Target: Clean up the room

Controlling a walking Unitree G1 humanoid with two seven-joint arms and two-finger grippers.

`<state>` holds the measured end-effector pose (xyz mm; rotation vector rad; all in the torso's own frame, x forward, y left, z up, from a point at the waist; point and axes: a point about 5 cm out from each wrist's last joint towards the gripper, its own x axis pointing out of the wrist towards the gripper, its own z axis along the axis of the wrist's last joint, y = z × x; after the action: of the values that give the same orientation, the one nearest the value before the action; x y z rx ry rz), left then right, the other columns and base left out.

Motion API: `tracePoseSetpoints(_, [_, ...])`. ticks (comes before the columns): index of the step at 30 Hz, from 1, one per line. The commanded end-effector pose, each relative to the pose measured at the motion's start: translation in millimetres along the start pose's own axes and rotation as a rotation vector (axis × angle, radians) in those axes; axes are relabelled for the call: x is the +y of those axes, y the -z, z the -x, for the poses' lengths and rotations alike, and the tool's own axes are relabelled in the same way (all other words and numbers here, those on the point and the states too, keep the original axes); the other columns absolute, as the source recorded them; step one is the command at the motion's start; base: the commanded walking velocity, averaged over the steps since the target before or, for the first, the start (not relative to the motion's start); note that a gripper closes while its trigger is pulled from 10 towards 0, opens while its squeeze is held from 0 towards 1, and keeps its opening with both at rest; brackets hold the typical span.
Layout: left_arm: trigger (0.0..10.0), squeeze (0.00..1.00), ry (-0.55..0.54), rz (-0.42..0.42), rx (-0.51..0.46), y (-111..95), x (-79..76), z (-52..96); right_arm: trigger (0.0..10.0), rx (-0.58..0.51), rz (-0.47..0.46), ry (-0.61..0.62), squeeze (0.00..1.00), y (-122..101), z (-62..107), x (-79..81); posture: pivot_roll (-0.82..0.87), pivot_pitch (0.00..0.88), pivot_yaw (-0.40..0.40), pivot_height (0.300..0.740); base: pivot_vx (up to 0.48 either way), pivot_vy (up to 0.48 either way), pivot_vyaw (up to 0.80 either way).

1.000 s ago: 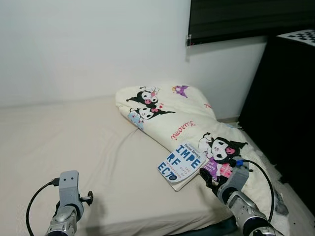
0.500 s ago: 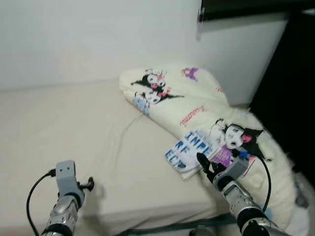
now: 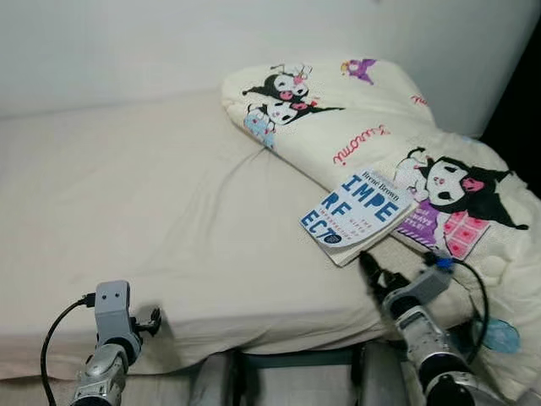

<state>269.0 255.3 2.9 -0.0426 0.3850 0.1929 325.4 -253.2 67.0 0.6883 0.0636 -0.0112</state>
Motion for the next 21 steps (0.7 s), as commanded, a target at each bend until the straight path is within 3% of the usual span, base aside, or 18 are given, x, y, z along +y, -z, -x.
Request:
tracePoseSetpoints(1, [10.0, 0.0, -0.016, -0.034, 0.0, 1, 12.2, 3.5, 10.0, -0.011, -0.027, -0.037, 0.0, 1, -1.1, 4.4, 0.08, 0.246, 0.159, 0.58, 0.0, 0.0, 0.0])
tracePoseSetpoints(4, [10.0, 0.0, 0.001, -0.041, 0.001, 3, 9.4, 4.5, 10.0, -0.027, -0.017, -0.112, 0.0, -5, -7.4, 16.6, 0.08, 0.247, 0.161, 0.58, 0.0, 0.0, 0.0])
tracePoseSetpoints(17, [10.0, 0.0, 0.052, -0.071, -0.015, 6, -1.2, 7.1, 10.0, -0.017, -0.017, -0.082, 0.0, -12, -20.1, 27.4, 0.09, 0.252, 0.163, 0.58, 0.0, 0.0, 0.0])
tracePoseSetpoints(18, [10.0, 0.0, 0.055, -0.073, -0.018, 5, -1.6, 6.9, 5.1, -0.02, -0.016, -0.088, 0.0, -14, -21.9, 29.6, 0.09, 0.253, 0.162, 0.58, 0.0, 0.0, 0.0])
tracePoseSetpoints(20, [10.0, 0.0, 0.055, -0.073, -0.018, 5, -1.6, 6.9, 5.1, -0.02, -0.016, -0.088, 0.0, -14, -21.9, 29.6, 0.09, 0.253, 0.162, 0.58, 0.0, 0.0, 0.0])
tracePoseSetpoints(21, [10.0, 0.0, 0.055, -0.073, -0.022, 4, -1.8, 6.4, 0.0, -0.039, -0.022, -0.09, 0.0, -19, -23.5, 30.9, 0.1, 0.252, 0.159, 0.58, 0.0, 0.0, 0.0])
